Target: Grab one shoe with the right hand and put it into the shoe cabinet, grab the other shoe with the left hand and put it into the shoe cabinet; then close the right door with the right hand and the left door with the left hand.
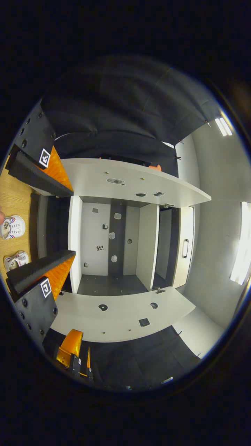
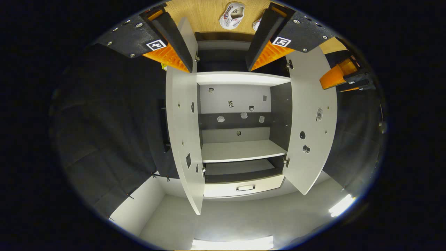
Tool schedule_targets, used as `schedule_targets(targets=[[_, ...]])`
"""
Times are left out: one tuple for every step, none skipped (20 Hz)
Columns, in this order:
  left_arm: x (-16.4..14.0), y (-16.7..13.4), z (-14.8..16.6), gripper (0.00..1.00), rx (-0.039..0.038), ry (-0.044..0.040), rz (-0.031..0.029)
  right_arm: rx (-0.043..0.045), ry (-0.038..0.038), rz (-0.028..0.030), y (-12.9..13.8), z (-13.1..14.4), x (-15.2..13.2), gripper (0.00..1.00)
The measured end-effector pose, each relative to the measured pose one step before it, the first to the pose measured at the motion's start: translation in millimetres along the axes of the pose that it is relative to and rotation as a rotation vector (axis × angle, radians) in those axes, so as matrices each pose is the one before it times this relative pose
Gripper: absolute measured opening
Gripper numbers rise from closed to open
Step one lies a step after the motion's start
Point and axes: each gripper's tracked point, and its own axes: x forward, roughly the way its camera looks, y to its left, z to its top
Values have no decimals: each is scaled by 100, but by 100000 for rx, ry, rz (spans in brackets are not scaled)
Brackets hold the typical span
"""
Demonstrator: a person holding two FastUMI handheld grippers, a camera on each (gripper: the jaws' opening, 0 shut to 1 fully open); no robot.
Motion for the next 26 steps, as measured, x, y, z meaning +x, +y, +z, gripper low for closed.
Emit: schedule_targets(targets=[[85, 78, -25, 99, 88, 61, 45, 65, -43, 36, 136, 13, -9, 94], [26, 155, 52, 99, 233, -162, 284, 318, -52, 133, 96, -39, 18, 94], [-33, 149, 99, 99, 219, -163, 212, 317, -34, 164, 101, 19, -6, 94], [139, 67, -20, 99, 183, -108, 171, -20, -21, 124, 56, -57, 99, 94], [91, 41, 6, 99, 114, -63, 66, -335, 159, -99, 14, -58, 98, 94], [9, -35, -68, 99, 164, -11, -8, -391, 94, 59, 61, -106, 33, 94], [73, -9, 16, 99, 170, -20, 0, -273, 150, 18, 73, -86, 112, 94], [-19, 46, -18, 99, 106, -26, -88, -58, 173, 133, 13, -71, 81, 94], [103, -24, 57, 99, 2, -41, -52, 58, 196, 134, 82, -125, 52, 94], [48, -80, 13, 99, 14, -153, -128, -11, 132, 294, 157, -89, 103, 94], [101, 8, 50, 99, 101, -143, 15, -209, 215, 91, 69, -100, 266, 95], [-46, 128, -105, 99, 194, -75, 57, -581, 348, 115, 119, -263, 209, 94], [-23, -6, -56, 99, 224, 27, -16, -765, 849, 63, 68, -411, 232, 94], [18, 7, 10, 99, 188, -11, -33, -472, 1031, 446, 240, -469, 296, 94], [37, -42, 49, 99, 116, -7, 100, 203, 1246, 743, 253, -498, 239, 95], [63, 33, -115, 99, -85, 0, 67, 750, 977, 1012, 372, -426, 328, 94], [-35, -8, -34, 99, -221, 109, 96, 546, 559, 742, 237, -424, 353, 94], [8, 45, -61, 99, -341, 135, 20, -496, 539, 305, 146, -682, 466, 94], [-11, 83, -11, 99, -213, 183, 99, -1621, 1930, 54, 100, -1228, 543, 94], [-73, 39, -173, 99, -89, 265, 252, -1617, 2649, 203, 113, -1383, 489, 94], [-58, 140, -24, 99, -120, 154, 219, -1515, 3184, 399, 307, -1595, 710, 94], [-127, 97, -43, 99, -130, 32, 195, -930, 2759, 946, 390, -1605, 713, 94], [-74, 162, 88, 99, -258, -48, 394, -1022, 2985, 999, 401, -1704, 811, 95], [-35, 109, 32, 99, -283, -86, 197, -1338, 3872, 738, 347, -1923, 799, 95], [-70, 168, 37, 99, -177, -32, 267, -1169, 4139, 368, 314, -2149, 848, 94], [-34, 251, -140, 99, -9, 211, 303, -610, 3429, 495, 348, -1971, 997, 94]])
